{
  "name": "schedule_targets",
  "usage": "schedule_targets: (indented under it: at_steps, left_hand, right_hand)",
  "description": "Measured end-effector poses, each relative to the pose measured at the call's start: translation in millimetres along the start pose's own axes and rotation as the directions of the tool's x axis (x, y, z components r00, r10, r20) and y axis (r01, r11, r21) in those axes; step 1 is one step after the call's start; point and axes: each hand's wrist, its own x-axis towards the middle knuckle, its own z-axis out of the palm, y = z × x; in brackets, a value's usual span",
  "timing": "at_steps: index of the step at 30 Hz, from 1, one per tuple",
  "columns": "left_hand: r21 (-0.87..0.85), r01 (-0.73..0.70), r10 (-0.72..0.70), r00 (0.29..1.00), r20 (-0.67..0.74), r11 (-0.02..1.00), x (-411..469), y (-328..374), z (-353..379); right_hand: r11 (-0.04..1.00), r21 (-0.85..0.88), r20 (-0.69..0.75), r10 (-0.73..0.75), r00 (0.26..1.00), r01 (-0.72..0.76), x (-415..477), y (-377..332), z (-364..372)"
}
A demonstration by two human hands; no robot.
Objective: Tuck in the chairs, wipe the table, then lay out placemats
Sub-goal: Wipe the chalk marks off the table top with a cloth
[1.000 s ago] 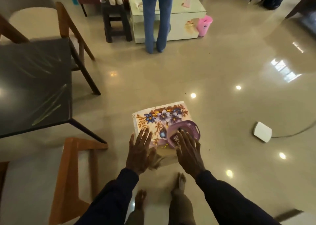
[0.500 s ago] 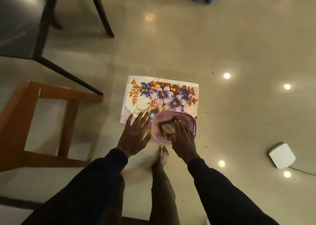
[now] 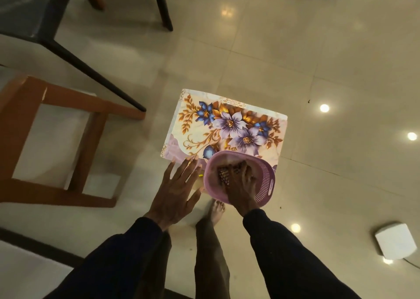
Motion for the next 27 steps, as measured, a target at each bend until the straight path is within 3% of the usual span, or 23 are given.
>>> schedule_targets:
  at_steps: [6,9,15,21,27]
  left_hand:
    - [0.015,0.025,-0.025,0.999,0.039,1.000,-8.1,1.1,7.1]
    - [0.014,0.039,-0.039,0.998,0.043,0.999,-9.8,3.5,10.9]
    - [0.014,0.039,-0.040,0.998,0.052,0.999,-14.8,10.4,16.9]
    - [0.008,0.067,-0.067,0.996,0.055,0.998,-21.6,15.6,20.4]
    - [0.047,0.095,-0.097,0.994,0.045,0.994,-29.8,16.1,19.2]
  right_hand:
    - [0.999,0.042,0.022,-0.034,0.999,0.033,10.2,17.7,-1.5]
    - [0.996,-0.042,-0.058,-0.083,0.995,0.080,9.4,12.7,-3.6]
    - [0.978,-0.144,-0.007,-0.155,0.988,0.153,9.8,16.8,-1.6]
    - [0.987,-0.138,-0.039,-0.086,0.996,0.080,18.2,22.8,-3.1]
    - [0.976,-0.190,-0.049,-0.114,0.992,0.103,13.9,21.7,-2.0]
